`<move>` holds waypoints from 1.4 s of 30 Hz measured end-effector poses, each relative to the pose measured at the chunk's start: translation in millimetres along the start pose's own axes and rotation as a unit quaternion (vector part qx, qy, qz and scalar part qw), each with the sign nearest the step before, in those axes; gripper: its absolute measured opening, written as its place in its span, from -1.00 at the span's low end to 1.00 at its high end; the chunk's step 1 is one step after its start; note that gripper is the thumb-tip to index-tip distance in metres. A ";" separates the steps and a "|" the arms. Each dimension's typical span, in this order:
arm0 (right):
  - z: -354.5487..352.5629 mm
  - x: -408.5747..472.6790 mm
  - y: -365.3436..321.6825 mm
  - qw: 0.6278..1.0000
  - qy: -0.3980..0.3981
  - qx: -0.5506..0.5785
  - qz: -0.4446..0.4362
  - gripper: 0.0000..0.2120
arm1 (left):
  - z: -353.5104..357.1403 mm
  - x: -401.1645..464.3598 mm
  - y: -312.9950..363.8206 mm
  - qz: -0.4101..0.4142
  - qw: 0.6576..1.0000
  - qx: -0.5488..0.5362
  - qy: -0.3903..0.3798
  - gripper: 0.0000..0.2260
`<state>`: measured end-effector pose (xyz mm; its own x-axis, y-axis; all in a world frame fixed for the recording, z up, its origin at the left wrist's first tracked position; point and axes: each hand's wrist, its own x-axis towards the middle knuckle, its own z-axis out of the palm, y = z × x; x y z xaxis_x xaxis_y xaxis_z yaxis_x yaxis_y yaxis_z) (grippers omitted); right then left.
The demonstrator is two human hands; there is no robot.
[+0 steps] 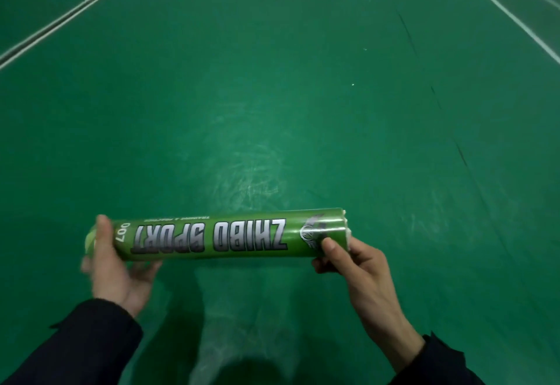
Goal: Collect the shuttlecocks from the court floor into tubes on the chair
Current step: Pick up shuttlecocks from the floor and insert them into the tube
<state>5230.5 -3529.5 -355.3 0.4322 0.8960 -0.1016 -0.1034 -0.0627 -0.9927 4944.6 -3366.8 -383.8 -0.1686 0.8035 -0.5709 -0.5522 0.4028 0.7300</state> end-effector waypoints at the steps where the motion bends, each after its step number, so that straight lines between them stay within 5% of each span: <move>1: -4.6 -0.6 -1.0 1.000 -0.008 -0.001 0.009 -0.87 | -6.6 8.3 7.9 0.015 1.000 -0.001 0.022 -0.50; 4: -6.8 -2.1 0.9 0.997 -0.037 -0.003 0.063 -0.77 | -18.4 24.1 14.9 0.014 0.999 0.042 0.017 -0.81; 19: -5.6 -2.4 11.3 0.976 -0.104 0.022 0.189 -0.58 | -40.2 51.6 16.4 0.044 0.995 0.087 0.027 -0.71; 28: 16.1 4.8 10.5 0.992 0.054 0.042 0.105 -0.92 | -25.1 30.1 5.5 0.029 0.992 0.108 0.056 -0.80; 36: 4.1 10.5 13.8 0.991 0.024 0.038 0.127 -0.80 | -20.0 24.7 7.2 0.011 0.995 0.086 0.047 -0.82; 39: 4.2 28.7 0.0 0.990 0.036 0.029 0.131 -0.52 | -3.3 19.7 20.4 -0.001 0.998 0.065 -0.014 -0.81; 42: 11.6 44.3 -33.3 0.985 0.070 0.054 0.150 -0.62 | 23.2 -6.9 55.1 0.003 0.999 0.011 -0.049 -0.80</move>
<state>5242.7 -3482.6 -325.9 0.4865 0.7740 -0.4052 -0.3373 -0.2615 -0.9044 4934.3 -3339.9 -331.0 -0.0895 0.8446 -0.5278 -0.5339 0.4067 0.7413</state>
